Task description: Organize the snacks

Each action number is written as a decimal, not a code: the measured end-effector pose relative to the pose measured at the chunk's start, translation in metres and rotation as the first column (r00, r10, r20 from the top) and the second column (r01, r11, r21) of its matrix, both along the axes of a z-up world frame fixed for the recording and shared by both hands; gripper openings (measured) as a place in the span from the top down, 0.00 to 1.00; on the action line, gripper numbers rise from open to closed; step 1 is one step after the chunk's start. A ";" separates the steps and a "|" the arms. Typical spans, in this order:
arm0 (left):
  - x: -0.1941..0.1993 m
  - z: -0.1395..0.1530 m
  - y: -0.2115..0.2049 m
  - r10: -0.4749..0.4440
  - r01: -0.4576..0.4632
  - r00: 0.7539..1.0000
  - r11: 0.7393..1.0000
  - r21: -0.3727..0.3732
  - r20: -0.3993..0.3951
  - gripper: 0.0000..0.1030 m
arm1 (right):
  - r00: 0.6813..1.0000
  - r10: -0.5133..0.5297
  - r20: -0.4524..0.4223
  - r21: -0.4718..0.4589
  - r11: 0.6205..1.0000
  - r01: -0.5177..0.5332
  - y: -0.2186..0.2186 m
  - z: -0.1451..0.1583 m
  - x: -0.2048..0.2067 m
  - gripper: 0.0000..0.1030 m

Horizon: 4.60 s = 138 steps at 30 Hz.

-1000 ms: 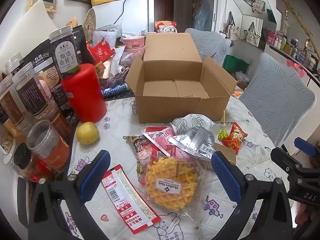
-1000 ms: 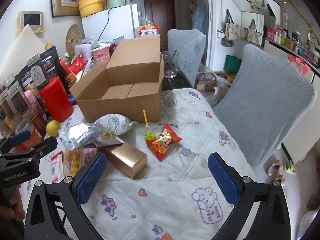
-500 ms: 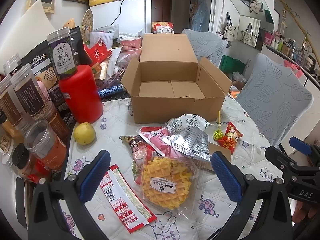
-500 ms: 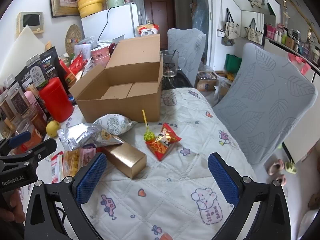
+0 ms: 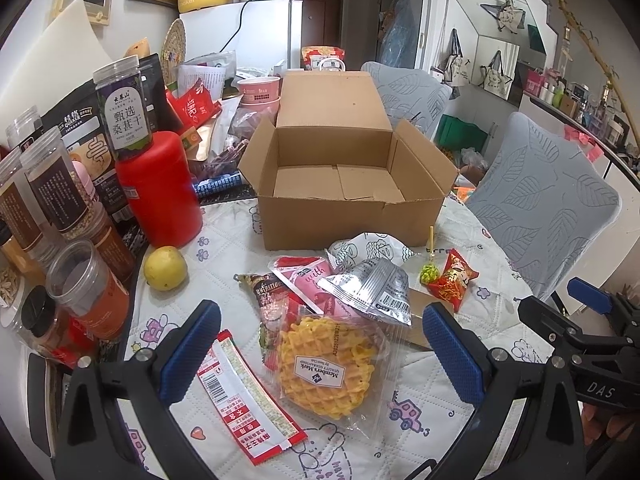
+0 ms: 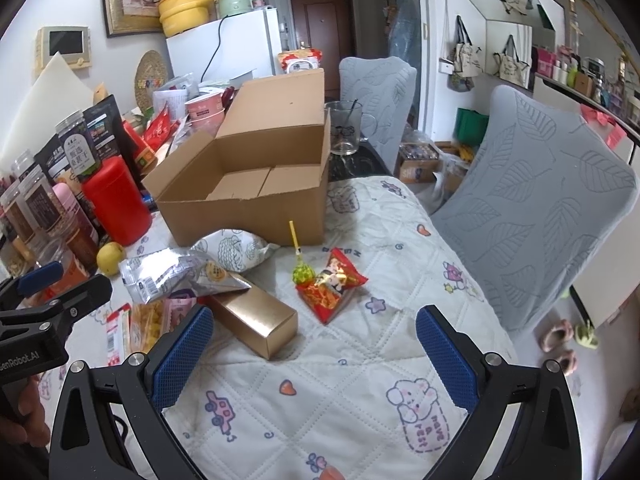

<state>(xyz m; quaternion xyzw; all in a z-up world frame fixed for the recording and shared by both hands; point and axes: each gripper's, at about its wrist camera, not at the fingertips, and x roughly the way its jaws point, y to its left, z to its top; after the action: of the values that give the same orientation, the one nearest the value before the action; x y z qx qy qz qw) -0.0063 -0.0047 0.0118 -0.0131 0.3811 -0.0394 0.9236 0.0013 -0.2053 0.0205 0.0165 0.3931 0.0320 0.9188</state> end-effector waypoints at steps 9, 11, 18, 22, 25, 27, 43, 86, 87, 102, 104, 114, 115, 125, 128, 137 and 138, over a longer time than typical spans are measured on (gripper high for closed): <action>0.000 -0.002 -0.001 -0.010 0.010 1.000 1.000 -0.001 -0.006 0.00 | 1.000 -0.011 -0.001 -0.006 1.000 0.011 -0.001 0.000 0.000 0.00; 0.000 -0.002 -0.001 -0.016 0.016 1.000 1.000 -0.002 -0.005 0.00 | 1.000 -0.014 0.002 -0.009 1.000 0.014 0.000 0.000 -0.002 0.00; -0.005 -0.003 -0.002 -0.022 0.022 1.000 1.000 0.001 -0.006 0.00 | 1.000 -0.011 0.007 -0.009 1.000 0.011 0.001 0.000 -0.006 0.00; -0.008 -0.002 -0.003 -0.023 0.023 1.000 1.000 -0.001 -0.001 0.00 | 1.000 -0.010 0.010 -0.008 1.000 0.010 0.001 0.001 -0.008 0.00; -0.010 -0.001 -0.002 -0.023 0.023 1.000 1.000 -0.002 0.000 0.00 | 1.000 -0.008 0.011 -0.009 1.000 0.008 0.002 0.001 -0.009 0.00; -0.011 -0.001 -0.001 -0.024 0.024 1.000 1.000 -0.003 0.001 0.00 | 1.000 -0.006 0.011 -0.008 1.000 0.006 0.002 0.001 -0.010 0.00; -0.026 0.001 0.000 -0.029 0.029 1.000 1.000 -0.007 0.013 0.00 | 1.000 -0.003 0.008 0.007 1.000 0.003 0.005 -0.002 -0.021 0.00; -0.053 -0.067 0.107 0.185 -0.198 0.973 0.976 -0.087 -0.138 0.00 | 0.939 0.336 -0.072 0.159 0.933 -0.322 0.107 -0.068 0.002 0.21; -0.051 -0.069 0.109 0.188 -0.202 0.971 0.975 -0.090 -0.145 0.00 | 0.939 0.338 -0.066 0.160 0.932 -0.325 0.108 -0.069 0.004 0.26; -0.029 -0.090 0.119 0.201 -0.228 0.955 0.967 -0.109 -0.219 0.00 | 0.885 0.462 -0.054 0.227 0.869 -0.440 0.135 -0.081 0.020 0.68; -0.026 -0.095 0.120 0.200 -0.229 0.951 0.967 -0.107 -0.234 0.00 | 0.879 0.472 -0.064 0.257 0.859 -0.442 0.136 -0.086 0.022 0.70; -0.004 -0.120 0.117 0.233 -0.270 0.919 0.960 -0.075 -0.319 0.00 | 0.860 0.510 -0.017 0.218 0.841 -0.495 0.128 -0.073 0.000 0.77; -0.002 -0.123 0.116 0.241 -0.273 0.915 0.960 -0.059 -0.323 0.00 | 0.863 0.505 -0.015 0.222 0.843 -0.489 0.124 -0.072 -0.003 0.78; 0.008 -0.135 0.104 0.271 -0.273 0.919 0.961 0.034 -0.286 0.15 | 0.903 0.428 -0.044 0.273 0.874 -0.401 0.073 -0.069 -0.027 0.78; 0.009 -0.133 0.094 0.241 -0.235 0.935 0.970 0.054 -0.261 0.36 | 0.912 0.408 -0.050 0.300 0.877 -0.376 0.058 -0.071 -0.031 0.78; -0.013 -0.125 0.055 0.035 -0.038 0.955 0.999 -0.004 -0.295 0.52 | 0.925 0.373 -0.079 0.332 0.884 -0.328 0.028 -0.080 -0.038 0.78; -0.016 -0.124 0.052 0.016 -0.020 0.953 1.000 -0.011 -0.303 0.52 | 0.925 0.372 -0.081 0.335 0.884 -0.326 0.026 -0.081 -0.039 0.77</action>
<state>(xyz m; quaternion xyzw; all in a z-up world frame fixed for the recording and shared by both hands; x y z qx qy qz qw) -0.0226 0.0471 -0.1125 -0.0292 0.5176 -0.0312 0.8546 -0.0380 -0.1793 -0.0605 0.0945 0.4439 0.2581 0.8529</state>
